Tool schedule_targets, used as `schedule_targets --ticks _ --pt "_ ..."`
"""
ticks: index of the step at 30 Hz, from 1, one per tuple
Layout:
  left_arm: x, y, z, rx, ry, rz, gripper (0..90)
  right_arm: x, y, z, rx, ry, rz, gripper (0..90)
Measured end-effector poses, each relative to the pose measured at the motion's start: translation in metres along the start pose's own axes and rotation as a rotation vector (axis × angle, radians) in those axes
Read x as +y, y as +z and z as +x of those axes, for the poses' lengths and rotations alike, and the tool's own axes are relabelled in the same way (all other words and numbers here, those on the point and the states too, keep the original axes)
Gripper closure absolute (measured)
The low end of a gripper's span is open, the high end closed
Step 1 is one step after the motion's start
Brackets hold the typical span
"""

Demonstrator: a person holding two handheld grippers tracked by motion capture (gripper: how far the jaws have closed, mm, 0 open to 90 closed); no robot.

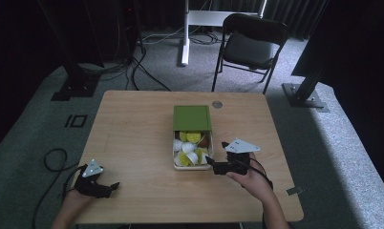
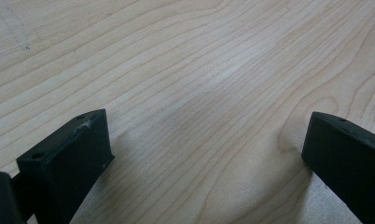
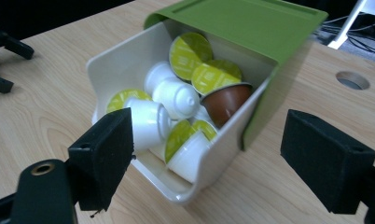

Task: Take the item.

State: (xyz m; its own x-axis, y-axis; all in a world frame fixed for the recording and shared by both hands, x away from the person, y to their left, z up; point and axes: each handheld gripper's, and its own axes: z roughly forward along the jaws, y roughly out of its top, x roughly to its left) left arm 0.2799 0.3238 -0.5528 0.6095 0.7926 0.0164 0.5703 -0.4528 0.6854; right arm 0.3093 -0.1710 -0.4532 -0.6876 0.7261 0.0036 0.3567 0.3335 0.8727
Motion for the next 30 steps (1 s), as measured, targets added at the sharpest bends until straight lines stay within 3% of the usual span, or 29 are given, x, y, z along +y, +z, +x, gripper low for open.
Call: schedule_targets --ticks 19,27,30 --pt "0.000 0.000 0.000 0.000 0.000 0.000 2.1 0.010 0.028 0.030 0.062 -0.030 -0.015 17.4" --pt "0.000 0.000 0.000 0.000 0.000 0.000 2.1 0.006 0.044 0.043 0.065 -0.062 0.008 24.6" --pt "0.000 0.000 0.000 0.000 0.000 0.000 2.1 0.005 0.049 0.047 0.063 -0.048 -0.002 31.6"
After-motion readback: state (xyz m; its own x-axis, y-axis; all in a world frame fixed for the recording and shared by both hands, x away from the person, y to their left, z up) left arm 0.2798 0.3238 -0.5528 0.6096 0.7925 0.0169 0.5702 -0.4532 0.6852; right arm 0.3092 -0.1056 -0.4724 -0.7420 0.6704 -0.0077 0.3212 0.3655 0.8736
